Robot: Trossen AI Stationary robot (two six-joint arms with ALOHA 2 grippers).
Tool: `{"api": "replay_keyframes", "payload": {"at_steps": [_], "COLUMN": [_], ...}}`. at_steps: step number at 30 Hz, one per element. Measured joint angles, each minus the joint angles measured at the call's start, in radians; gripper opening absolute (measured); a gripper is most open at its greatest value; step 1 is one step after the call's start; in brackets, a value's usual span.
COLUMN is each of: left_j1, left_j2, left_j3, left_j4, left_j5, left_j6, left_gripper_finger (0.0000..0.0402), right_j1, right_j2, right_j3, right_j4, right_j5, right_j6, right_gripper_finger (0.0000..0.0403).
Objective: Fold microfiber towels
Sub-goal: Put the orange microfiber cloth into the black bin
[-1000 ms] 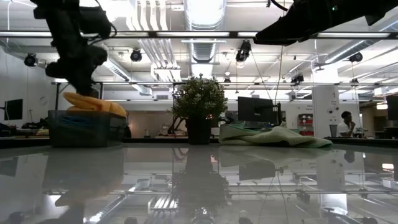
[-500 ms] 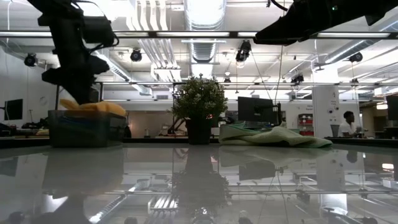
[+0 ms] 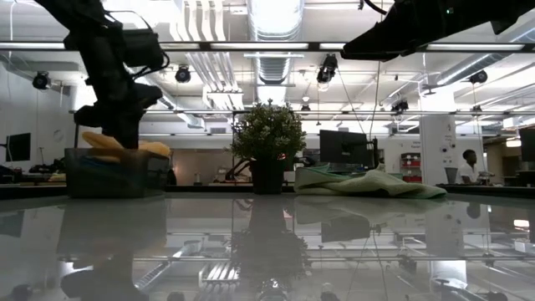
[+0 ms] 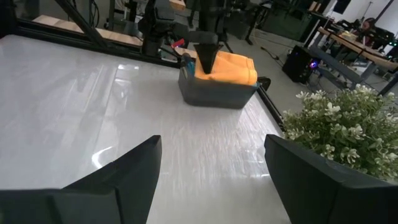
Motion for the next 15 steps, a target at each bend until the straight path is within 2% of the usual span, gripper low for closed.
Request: {"api": "replay_keyframes", "payload": {"at_steps": [4, 8, 10, 13, 15], "left_j1": [0.000, 0.001, 0.001, 0.005, 0.023], "left_j2": [0.026, 0.030, 0.029, 0.035, 0.045], "left_j3": [0.060, 0.141, 0.175, 0.195, 0.186], "left_j4": [-0.001, -0.018, -0.014, -0.005, 0.009], "left_j5": [-0.005, -0.030, -0.120, -0.322, -0.367], "left_j6": [0.014, 0.109, 0.162, 0.220, 0.260], "left_gripper_finger": [0.0011, 0.0011, 0.0011, 0.0011, 0.0011], "right_j1": [0.000, 0.000, 0.000, 0.000, 0.000], "right_j2": [0.000, 0.000, 0.000, 0.000, 0.000], "right_j3": [0.000, 0.000, 0.000, 0.000, 0.000], "right_j4": [0.000, 0.000, 0.000, 0.000, 0.000], "right_j5": [0.000, 0.000, 0.000, 0.000, 0.000], "right_j6": [0.001, 0.002, 0.001, 0.002, 0.001], "right_gripper_finger": [0.0274, 0.0274, 0.0274, 0.0274, 0.0274]}}
